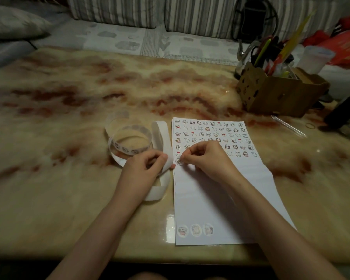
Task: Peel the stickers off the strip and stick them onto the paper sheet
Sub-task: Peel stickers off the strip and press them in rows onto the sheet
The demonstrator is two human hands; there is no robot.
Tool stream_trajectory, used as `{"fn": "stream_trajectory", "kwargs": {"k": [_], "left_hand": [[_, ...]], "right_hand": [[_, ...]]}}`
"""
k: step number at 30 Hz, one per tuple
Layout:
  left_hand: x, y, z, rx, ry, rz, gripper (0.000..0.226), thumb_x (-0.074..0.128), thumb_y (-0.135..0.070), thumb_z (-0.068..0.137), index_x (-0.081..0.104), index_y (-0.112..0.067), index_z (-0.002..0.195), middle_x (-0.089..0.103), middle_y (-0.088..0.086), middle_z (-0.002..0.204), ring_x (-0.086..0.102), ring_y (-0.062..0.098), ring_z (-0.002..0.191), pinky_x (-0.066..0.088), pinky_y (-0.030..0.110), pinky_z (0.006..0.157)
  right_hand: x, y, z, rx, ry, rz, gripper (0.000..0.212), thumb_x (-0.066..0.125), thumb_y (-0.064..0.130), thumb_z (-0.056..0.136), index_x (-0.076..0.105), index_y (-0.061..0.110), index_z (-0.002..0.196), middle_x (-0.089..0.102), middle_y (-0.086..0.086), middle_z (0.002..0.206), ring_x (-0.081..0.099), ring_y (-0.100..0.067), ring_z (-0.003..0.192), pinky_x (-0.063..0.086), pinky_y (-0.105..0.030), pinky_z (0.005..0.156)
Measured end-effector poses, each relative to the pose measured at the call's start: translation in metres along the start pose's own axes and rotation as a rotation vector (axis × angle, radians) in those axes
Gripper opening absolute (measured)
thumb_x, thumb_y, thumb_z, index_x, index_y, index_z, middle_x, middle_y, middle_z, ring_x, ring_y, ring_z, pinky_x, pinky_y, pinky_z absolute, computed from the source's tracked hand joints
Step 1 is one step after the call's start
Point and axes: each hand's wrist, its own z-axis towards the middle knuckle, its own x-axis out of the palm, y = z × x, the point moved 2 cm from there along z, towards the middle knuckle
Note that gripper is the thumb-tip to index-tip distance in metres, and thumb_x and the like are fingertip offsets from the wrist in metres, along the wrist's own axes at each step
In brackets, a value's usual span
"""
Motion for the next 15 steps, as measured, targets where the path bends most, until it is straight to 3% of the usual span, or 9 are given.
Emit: {"fn": "stream_trajectory", "kwargs": {"k": [5,15], "left_hand": [[-0.0003,0.0003,0.0,0.006,0.013,0.013,0.022,0.057,-0.019,0.092,0.064,-0.026,0.073,0.071,-0.02,0.071,0.06,-0.01,0.071,0.04,0.01,0.064],[-0.0003,-0.0009,-0.0002,0.018,0.003,0.035,0.022,0.058,-0.018,0.092,0.064,-0.026,0.072,0.066,-0.028,0.066,0.058,-0.012,0.069,0.038,0.007,0.061]], "right_hand": [[0.0033,-0.0038,0.0022,-0.004,-0.032,-0.054,0.009,0.069,0.012,0.075,0.074,0.014,0.067,0.073,-0.003,0.07,0.052,-0.008,0.055,0.04,-0.028,0.063],[0.0071,-0.0059,0.0037,-0.036,-0.089,-0.161,0.009,0.068,0.017,0.073,0.073,0.019,0.066,0.07,0.005,0.064,0.062,-0.015,0.065,0.051,-0.036,0.071]]}}
